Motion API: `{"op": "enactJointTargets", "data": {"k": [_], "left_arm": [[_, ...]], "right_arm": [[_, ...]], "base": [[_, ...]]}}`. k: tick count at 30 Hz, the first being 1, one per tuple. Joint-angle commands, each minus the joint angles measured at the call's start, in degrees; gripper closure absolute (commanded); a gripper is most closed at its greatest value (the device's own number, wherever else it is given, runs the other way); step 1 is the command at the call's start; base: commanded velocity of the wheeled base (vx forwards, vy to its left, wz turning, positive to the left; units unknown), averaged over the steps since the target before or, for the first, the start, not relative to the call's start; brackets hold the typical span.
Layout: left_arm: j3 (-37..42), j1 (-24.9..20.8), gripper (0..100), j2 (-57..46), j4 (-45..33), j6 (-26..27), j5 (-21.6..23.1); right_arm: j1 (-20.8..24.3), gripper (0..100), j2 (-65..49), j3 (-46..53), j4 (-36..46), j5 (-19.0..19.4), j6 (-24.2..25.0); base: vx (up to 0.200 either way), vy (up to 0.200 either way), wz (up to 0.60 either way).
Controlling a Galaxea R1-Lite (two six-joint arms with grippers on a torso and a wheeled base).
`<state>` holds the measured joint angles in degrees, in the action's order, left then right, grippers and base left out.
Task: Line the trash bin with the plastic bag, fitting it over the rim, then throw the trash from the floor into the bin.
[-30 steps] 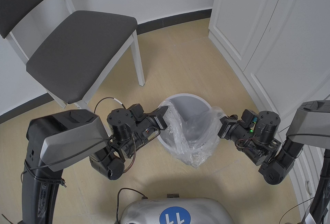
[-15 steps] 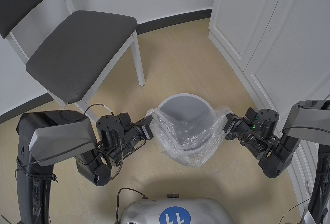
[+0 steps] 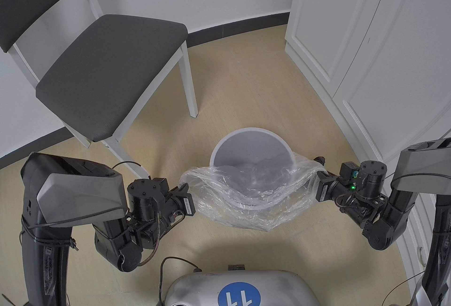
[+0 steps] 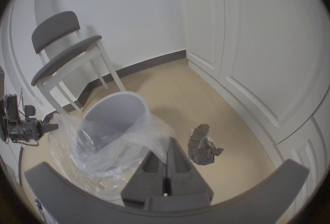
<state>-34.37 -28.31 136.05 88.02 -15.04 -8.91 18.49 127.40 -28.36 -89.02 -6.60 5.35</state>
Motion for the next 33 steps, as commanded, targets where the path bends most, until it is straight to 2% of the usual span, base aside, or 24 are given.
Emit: {"op": "enactJointTargets", "data": {"k": [1, 9, 14, 18, 26, 33], "left_arm": [[1.8, -1.3, 100, 0.0, 0.1, 0.0, -1.5], [1.7, -1.5, 100, 1.2, 0.1, -0.3, -2.3], [1.1, -0.9, 100, 2.0, 0.1, -0.3, -6.0], [1.3, 1.1, 100, 1.9, 0.1, -0.3, -6.4], [2.0, 2.5, 100, 0.5, 0.1, -0.3, -6.4], [2.1, 0.6, 100, -1.3, 0.2, -0.6, -6.8]], "right_arm": [[-0.3, 100, 2.3, 0.4, -1.0, 0.0, -1.0], [-0.5, 100, 4.3, 0.4, -1.0, -0.8, -4.0], [-0.8, 100, 4.6, 0.6, -1.0, -1.1, -5.6], [-1.4, 100, 5.8, 0.5, -1.0, -3.5, -8.3], [-1.4, 100, 7.4, 0.2, -1.0, -4.0, -8.9], [-1.4, 100, 7.6, 0.0, -1.0, -4.0, -8.8]], "base": [[0.0, 0.0, 0.0], [0.0, 0.0, 0.0], [0.0, 0.0, 0.0], [0.0, 0.0, 0.0], [0.0, 0.0, 0.0], [0.0, 0.0, 0.0]]}}
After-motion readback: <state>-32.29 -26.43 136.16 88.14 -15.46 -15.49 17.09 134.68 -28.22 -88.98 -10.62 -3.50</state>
